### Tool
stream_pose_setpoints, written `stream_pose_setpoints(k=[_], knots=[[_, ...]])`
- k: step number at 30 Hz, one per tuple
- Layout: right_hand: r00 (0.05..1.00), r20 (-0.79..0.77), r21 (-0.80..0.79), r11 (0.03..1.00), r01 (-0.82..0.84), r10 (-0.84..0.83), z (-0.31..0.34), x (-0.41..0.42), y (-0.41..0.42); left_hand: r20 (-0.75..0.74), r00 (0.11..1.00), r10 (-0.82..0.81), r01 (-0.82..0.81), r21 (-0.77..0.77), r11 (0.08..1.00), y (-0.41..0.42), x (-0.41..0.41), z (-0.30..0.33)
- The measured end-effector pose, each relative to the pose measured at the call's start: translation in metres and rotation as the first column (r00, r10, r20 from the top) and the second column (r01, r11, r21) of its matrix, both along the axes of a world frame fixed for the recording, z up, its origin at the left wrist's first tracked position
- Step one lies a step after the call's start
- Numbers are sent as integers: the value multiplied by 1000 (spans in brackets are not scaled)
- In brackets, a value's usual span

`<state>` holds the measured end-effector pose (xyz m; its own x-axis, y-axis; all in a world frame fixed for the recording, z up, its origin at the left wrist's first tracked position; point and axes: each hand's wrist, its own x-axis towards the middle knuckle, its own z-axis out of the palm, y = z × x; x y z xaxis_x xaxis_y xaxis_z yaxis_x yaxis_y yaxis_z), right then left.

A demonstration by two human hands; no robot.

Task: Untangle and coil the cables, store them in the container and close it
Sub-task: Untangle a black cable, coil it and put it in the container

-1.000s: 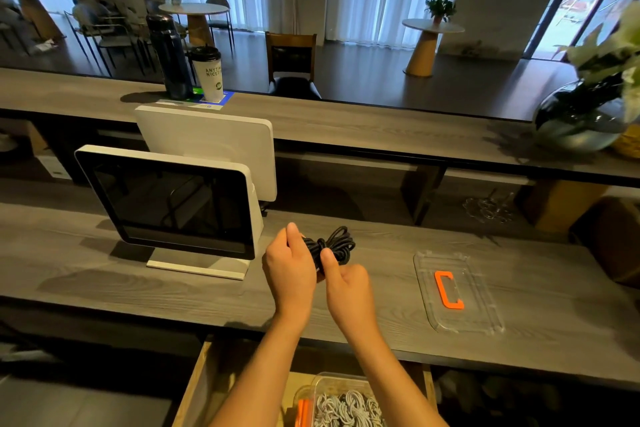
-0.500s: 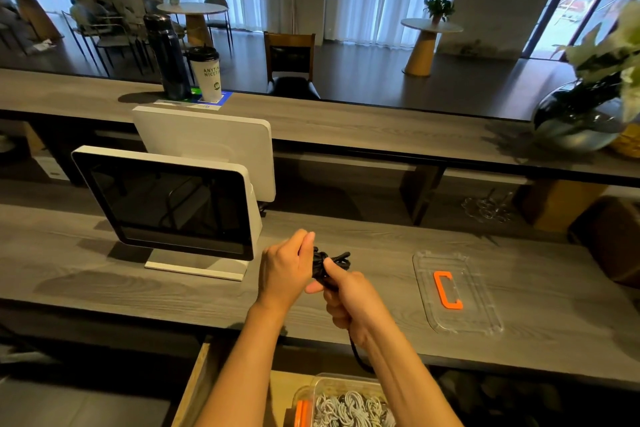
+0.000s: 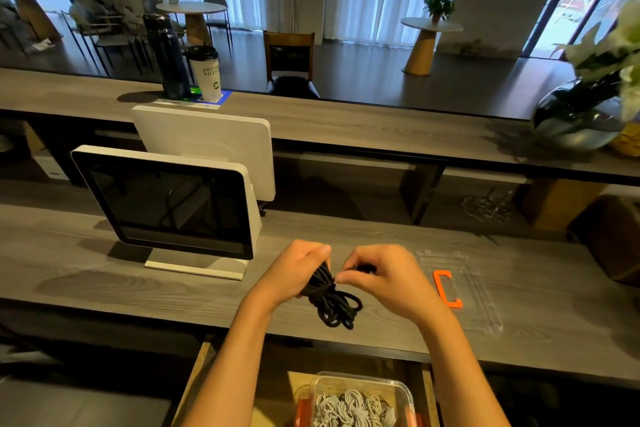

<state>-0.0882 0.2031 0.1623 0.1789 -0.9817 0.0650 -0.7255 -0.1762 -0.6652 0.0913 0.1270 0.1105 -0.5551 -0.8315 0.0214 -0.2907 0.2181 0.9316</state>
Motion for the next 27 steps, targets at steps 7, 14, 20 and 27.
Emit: stream_pose_setpoints(k=[7,14,20,27], knots=[[775,628,-23,993,112,-73,-35,10,-10,-470,810,352,-134,435,890,6,-13,5],[832,548,27,996,86,-87,-55,34,-15,-232,533,814,-285,856,431,5,-28,1],[882,310,1,928,372,-354,-53,45,-18,-178,392,903,-557,735,387,21,-42,6],[772,420,121,873,473,-477,-55,53,-19,-208,447,870,-777,391,493,25,-44,7]])
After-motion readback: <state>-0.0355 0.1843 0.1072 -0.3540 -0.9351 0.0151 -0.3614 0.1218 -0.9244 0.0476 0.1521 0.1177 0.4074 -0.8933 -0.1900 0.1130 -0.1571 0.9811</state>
